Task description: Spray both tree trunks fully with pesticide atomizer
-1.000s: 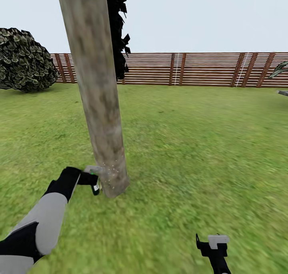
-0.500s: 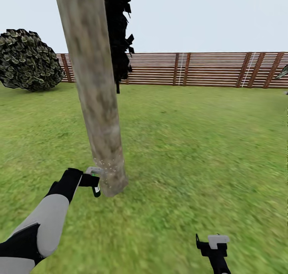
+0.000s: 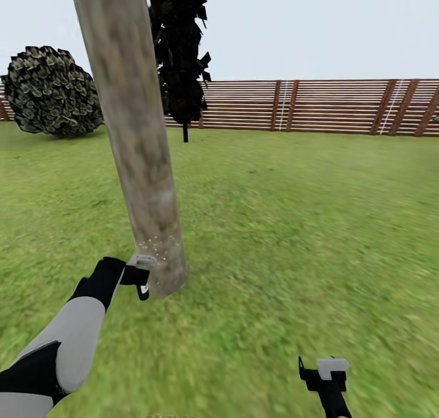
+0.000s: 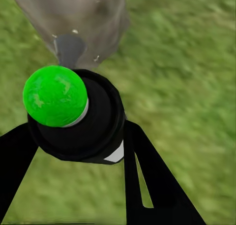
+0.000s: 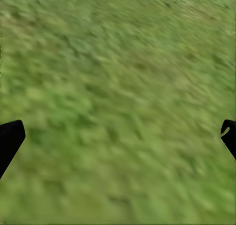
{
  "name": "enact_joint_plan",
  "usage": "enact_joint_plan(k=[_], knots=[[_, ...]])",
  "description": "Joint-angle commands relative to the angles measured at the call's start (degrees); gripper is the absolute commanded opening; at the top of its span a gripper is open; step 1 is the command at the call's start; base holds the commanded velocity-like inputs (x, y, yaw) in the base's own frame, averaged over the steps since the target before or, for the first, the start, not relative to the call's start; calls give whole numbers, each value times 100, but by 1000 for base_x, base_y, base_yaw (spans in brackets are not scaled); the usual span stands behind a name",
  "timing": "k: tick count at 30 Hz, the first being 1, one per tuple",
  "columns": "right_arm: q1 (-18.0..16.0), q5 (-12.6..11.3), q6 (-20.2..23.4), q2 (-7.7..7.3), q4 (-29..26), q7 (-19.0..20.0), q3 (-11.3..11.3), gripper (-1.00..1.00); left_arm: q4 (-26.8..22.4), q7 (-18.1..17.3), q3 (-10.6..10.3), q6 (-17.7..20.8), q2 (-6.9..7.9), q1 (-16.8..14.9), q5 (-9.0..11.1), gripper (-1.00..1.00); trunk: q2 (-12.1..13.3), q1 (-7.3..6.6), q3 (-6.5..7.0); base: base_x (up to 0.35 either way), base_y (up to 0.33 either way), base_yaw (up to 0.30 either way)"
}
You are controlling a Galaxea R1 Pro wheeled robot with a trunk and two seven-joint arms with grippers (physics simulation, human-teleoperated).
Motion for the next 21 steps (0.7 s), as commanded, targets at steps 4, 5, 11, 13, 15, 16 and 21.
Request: enact_joint_plan(k=[4,5,11,13,15,16,21], knots=[[-5,61,-17,0,10,-34,-25,100,-3,-35,55,14,-2,-5,-59,-100,-2,-1,-5,10,-275,276],[-5,61,-17,0,10,-34,-25,100,-5,-34,64,14,2,-7,-61,-100,-2,-1,-5,61,-275,278],[-5,61,-17,0,10,-34,-25,100,-1,-27,80,14,10,-9,-71,-100,-2,-1,-5,84,-275,138],[-5,60,-17,0,10,-34,-25,100,-3,-25,82,14,5,-9,-71,-100,-2,-1,-5,89,-275,8],[-5,61,-17,0,8,-34,-25,100,-2,-25,82,14,6,-8,-71,-100,-2,-1,-5,26,-275,1],[-5,61,-17,0,9,-38,-25,100,-7,-25,87,14,8,-9,-66,-100,-2,-1,-5,4,-275,0],[-5,57,-17,0,10,-34,-25,100,-1,-25,84,15,-2,-6,-60,-100,-2,-1,-5,1,-275,0]])
